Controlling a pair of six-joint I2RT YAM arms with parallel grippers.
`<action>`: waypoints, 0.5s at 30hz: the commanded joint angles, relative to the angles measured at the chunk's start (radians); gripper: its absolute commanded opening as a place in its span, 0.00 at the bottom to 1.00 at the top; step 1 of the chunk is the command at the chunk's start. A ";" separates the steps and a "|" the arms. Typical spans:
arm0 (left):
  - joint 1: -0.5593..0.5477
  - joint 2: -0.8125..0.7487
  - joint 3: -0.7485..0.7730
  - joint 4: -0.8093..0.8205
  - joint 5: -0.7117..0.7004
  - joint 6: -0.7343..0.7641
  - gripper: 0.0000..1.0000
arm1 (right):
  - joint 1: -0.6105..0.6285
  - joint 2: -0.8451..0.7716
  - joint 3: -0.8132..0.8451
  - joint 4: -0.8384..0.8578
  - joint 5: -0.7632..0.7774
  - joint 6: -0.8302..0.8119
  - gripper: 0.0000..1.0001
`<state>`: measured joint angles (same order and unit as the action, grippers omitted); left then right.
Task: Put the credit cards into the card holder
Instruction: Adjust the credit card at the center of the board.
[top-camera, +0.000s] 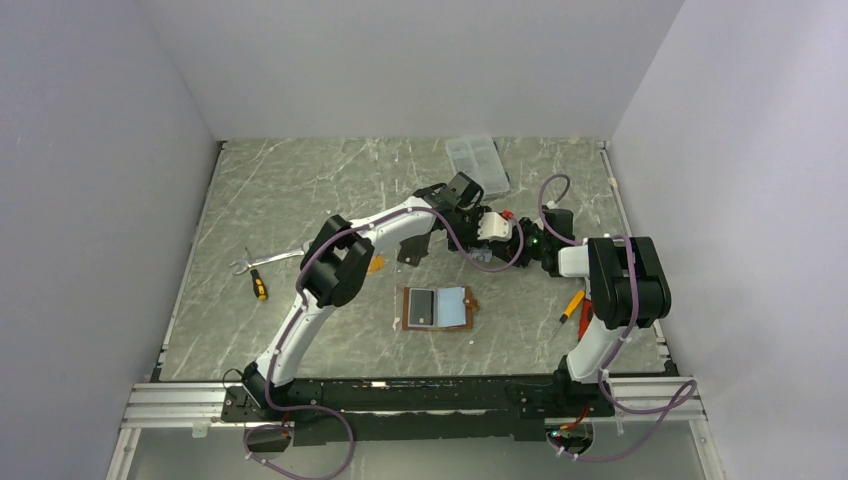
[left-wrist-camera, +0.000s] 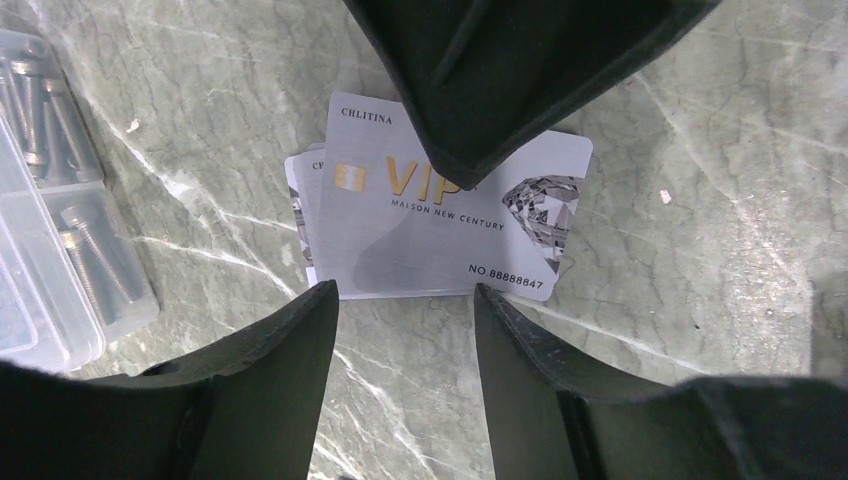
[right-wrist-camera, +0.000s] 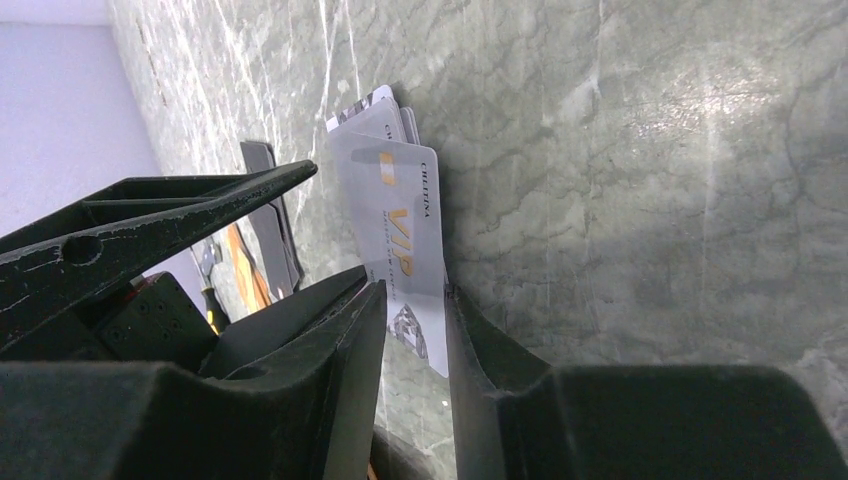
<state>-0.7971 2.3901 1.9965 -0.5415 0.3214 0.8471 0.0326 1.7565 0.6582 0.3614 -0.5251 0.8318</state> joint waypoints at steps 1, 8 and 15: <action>-0.005 -0.078 -0.013 0.059 0.087 -0.034 0.58 | -0.011 0.044 -0.036 -0.049 0.068 -0.022 0.32; 0.007 -0.074 -0.011 0.142 0.093 -0.092 0.59 | -0.016 0.036 -0.042 -0.040 0.072 -0.009 0.31; 0.007 -0.075 -0.043 0.196 0.091 -0.107 0.59 | -0.017 0.039 -0.038 -0.044 0.080 -0.007 0.30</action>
<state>-0.7868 2.3795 1.9610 -0.3950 0.3801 0.7544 0.0227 1.7580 0.6449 0.3862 -0.5243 0.8494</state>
